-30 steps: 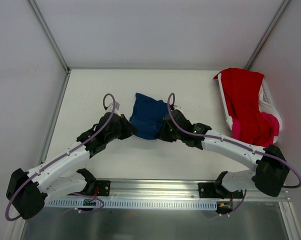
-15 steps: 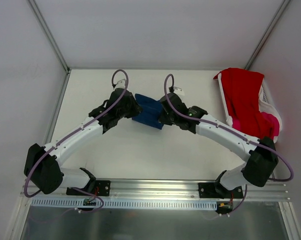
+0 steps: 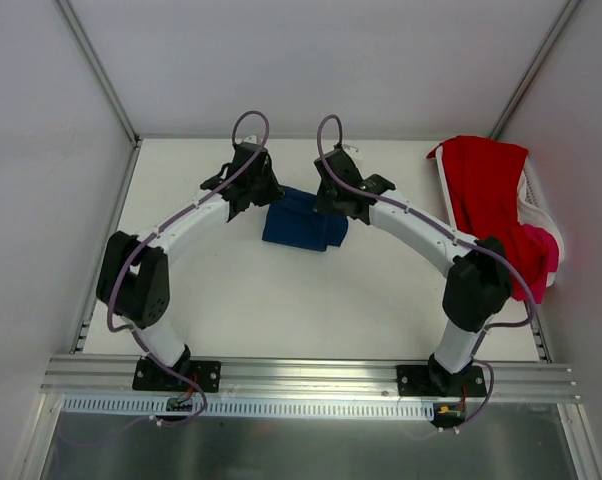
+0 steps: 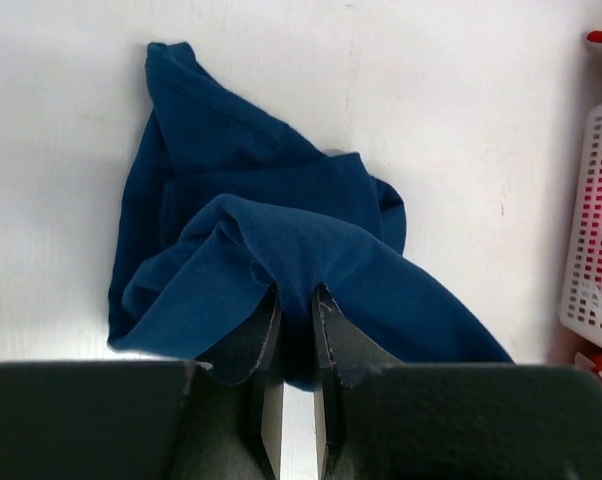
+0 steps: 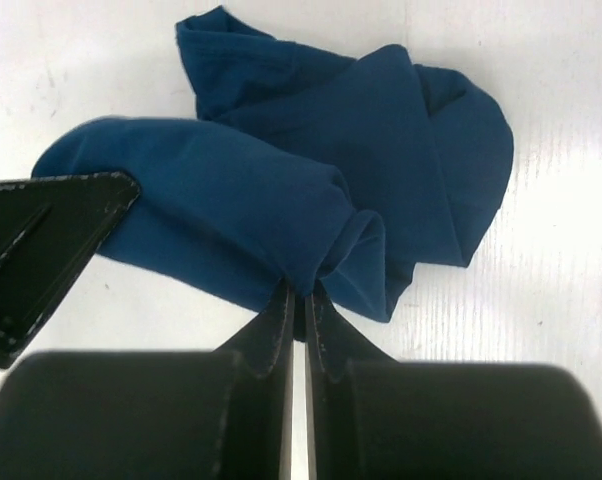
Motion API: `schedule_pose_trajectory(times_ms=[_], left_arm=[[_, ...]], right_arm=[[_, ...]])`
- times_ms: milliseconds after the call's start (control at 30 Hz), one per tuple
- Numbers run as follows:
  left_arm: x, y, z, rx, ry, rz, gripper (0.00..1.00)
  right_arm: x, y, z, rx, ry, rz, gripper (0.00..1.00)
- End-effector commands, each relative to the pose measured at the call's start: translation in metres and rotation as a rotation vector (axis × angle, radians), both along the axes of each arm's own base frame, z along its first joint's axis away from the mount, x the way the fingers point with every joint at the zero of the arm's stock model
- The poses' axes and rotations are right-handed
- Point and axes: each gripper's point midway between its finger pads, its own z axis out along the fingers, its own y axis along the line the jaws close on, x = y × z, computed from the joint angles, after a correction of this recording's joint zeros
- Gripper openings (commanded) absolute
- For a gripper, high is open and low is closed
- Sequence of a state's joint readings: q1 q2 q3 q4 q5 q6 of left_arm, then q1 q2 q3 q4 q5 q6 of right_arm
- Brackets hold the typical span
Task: Fold and stack the t-shirts
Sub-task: Fold the tshirt, then neatly place the folded tshirt to the corner
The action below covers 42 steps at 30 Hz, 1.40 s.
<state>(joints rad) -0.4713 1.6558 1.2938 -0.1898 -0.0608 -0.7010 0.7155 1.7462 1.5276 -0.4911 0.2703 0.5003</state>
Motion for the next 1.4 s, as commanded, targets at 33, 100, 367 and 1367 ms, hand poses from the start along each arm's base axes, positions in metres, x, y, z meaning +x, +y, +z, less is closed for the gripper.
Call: schedule_pose_trajectory(times_ms=[33,100,367,1367], left_arm=[[0.045,0.008,-0.006,0.016,-0.028,0.011,0.01],[0.062,0.005,-0.021,0.004,-0.004,0.001,0.00],[0.106,0.000,-0.063,-0.031,0.056,0.013,0.00],[0.041,0.067,-0.019,0.056,-0.015,0.139,0.99]], right_arm=[[0.018,-0.016,-0.008,-0.062,0.042,-0.014,0.01],[0.030,-0.020,-0.017,-0.059,0.061,-0.034,0.01],[0.071,-0.030,-0.057,-0.065,0.128,-0.100,0.01],[0.007,-0.097,-0.017,-0.194,0.005,-0.217,0.99]])
